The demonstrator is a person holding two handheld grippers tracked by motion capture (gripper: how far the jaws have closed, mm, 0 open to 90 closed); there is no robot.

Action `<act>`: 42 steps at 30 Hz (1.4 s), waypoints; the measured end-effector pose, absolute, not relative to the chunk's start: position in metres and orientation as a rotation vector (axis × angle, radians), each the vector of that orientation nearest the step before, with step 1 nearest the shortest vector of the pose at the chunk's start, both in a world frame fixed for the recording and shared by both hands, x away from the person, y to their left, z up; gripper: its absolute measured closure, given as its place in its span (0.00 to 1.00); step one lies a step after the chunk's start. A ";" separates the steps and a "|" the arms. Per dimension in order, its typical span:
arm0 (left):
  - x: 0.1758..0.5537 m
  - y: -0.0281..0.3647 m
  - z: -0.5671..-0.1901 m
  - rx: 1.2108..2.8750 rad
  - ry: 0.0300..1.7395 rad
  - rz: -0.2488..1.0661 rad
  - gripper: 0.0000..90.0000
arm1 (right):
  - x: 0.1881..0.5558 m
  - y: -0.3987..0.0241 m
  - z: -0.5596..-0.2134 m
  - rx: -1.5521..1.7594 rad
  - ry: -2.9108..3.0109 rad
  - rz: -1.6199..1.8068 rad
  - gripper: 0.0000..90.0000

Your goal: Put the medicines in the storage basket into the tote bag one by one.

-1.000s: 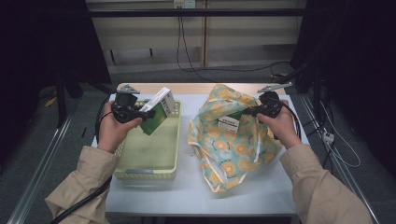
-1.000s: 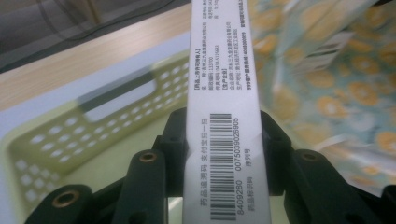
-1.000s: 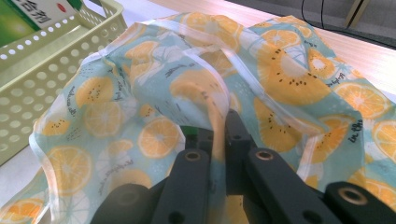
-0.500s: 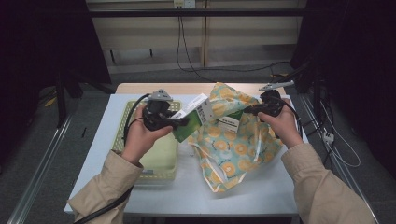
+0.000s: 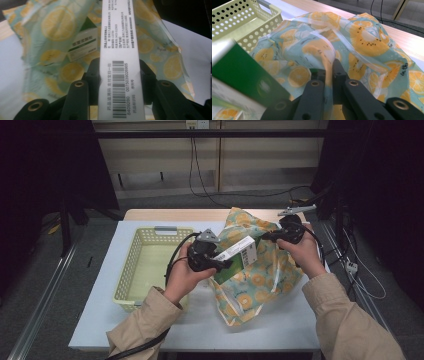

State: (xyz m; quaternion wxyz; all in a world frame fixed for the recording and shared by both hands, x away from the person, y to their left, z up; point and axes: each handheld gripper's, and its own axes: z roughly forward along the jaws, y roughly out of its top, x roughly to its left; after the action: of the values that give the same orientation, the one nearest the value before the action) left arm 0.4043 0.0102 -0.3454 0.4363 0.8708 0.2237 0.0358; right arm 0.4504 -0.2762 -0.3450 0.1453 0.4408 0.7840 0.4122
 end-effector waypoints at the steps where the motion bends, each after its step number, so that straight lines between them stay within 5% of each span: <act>1: 0.404 0.007 -0.347 2.167 0.549 0.078 0.70 | 0.450 -0.276 -0.345 1.271 2.259 1.186 0.99; 42: 0.432 -0.083 -0.397 2.202 0.661 0.148 0.69 | 0.447 -0.281 -0.330 1.246 2.238 1.195 0.99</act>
State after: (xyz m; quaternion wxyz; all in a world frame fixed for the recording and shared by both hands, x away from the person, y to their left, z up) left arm 0.4317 -0.0828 -0.3967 0.4067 0.8732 0.2621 0.0588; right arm 0.4472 -0.2806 -0.3299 0.1570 0.4355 0.7819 0.4176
